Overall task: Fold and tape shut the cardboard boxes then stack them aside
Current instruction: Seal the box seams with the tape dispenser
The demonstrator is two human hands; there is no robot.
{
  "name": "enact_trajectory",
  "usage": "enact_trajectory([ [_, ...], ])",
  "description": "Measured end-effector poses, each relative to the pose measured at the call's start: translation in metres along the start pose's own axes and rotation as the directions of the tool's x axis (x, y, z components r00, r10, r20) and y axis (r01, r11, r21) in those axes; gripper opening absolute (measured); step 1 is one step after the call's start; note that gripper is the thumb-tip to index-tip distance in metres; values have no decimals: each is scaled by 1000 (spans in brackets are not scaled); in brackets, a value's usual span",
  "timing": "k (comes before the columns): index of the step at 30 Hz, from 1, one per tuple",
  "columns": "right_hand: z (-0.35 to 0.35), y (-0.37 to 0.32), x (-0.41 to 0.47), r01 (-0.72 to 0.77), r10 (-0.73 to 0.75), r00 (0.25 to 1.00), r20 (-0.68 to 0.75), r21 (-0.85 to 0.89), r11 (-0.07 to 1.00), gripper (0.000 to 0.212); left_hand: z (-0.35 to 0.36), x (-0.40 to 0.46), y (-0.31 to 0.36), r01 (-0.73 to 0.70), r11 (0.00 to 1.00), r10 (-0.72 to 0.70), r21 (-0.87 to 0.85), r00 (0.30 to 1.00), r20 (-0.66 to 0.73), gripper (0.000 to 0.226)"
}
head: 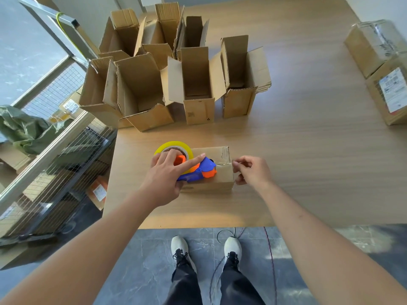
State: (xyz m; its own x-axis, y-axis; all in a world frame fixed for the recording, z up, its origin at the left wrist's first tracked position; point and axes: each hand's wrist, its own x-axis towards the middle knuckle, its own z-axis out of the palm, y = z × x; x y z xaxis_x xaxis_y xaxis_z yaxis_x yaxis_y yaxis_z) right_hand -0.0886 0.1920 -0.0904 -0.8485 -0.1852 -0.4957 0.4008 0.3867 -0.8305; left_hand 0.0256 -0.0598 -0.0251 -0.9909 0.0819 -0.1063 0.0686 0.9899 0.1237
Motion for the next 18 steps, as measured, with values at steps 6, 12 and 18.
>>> enact_trajectory([
  [6, 10, 28, -2, -1, -19, 982, -189, -109, 994, 55, 1, 1, 0, -6, 1000, 6, 9, 1000, -1, 104],
  [12, 46, -4, -21, 219, -236, 936, -260, -96, 971, 36, 2, 1, 0, -19, 999, 20, 38, 1000, -6, 105],
  [18, 70, -11, -23, 218, -232, 954, -190, -94, 971, 46, -19, 10, -3, -87, 994, 81, 60, 991, 105, 86],
])
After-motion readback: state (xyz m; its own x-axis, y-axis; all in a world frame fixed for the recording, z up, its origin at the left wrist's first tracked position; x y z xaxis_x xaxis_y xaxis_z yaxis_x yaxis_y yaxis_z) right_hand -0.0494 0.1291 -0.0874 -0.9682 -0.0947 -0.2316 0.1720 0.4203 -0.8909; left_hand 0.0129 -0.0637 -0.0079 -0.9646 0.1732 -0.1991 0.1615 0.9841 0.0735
